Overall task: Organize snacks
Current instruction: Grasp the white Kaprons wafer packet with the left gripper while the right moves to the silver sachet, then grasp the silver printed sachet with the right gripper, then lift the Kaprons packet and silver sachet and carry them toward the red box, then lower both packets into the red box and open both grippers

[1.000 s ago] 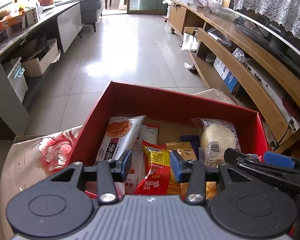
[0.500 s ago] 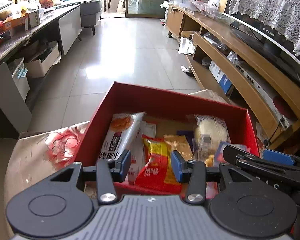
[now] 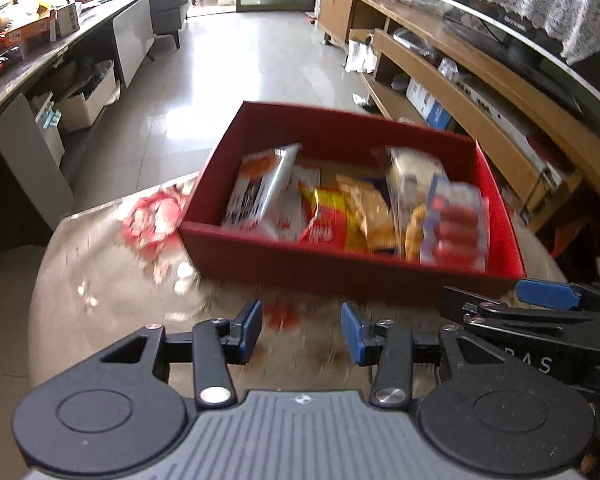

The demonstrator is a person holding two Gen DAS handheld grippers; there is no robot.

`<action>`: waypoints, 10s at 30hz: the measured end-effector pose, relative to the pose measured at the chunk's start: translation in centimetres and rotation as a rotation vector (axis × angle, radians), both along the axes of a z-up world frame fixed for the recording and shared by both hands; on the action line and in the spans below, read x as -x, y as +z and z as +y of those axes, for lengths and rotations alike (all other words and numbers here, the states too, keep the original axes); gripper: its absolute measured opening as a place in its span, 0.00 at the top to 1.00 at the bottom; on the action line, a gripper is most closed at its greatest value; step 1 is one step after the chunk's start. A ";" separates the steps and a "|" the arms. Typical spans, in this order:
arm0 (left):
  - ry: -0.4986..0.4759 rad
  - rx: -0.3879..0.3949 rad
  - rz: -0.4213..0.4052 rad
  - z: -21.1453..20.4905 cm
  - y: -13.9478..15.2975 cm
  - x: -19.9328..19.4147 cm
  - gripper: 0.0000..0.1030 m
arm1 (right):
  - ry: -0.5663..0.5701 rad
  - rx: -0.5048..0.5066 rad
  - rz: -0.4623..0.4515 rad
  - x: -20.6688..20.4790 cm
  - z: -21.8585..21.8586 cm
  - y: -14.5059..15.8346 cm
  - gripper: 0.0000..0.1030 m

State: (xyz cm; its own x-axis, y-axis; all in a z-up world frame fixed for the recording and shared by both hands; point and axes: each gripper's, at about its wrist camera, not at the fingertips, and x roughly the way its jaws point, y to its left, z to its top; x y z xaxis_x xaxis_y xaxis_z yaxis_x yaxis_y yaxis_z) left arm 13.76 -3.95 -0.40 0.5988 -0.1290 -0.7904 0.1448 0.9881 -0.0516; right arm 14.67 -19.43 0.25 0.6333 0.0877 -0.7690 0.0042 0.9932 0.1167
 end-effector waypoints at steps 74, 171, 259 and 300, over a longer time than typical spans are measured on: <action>-0.239 -0.065 0.264 2.2 -6.4 6.2 0.34 | 0.434 0.198 0.190 -0.9 3.4 -5.9 0.25; -0.126 -0.077 0.062 -0.7 -1.7 8.1 0.45 | 0.163 0.025 0.068 10.0 0.4 -2.4 0.40; 0.009 -0.087 -0.140 -5.2 3.0 -7.0 0.47 | 0.017 -0.002 -0.129 -3.7 -3.5 1.4 0.39; 0.042 -0.063 -0.005 -4.1 0.0 -10.7 0.45 | 0.055 0.000 -0.059 -6.4 -2.9 -0.5 0.38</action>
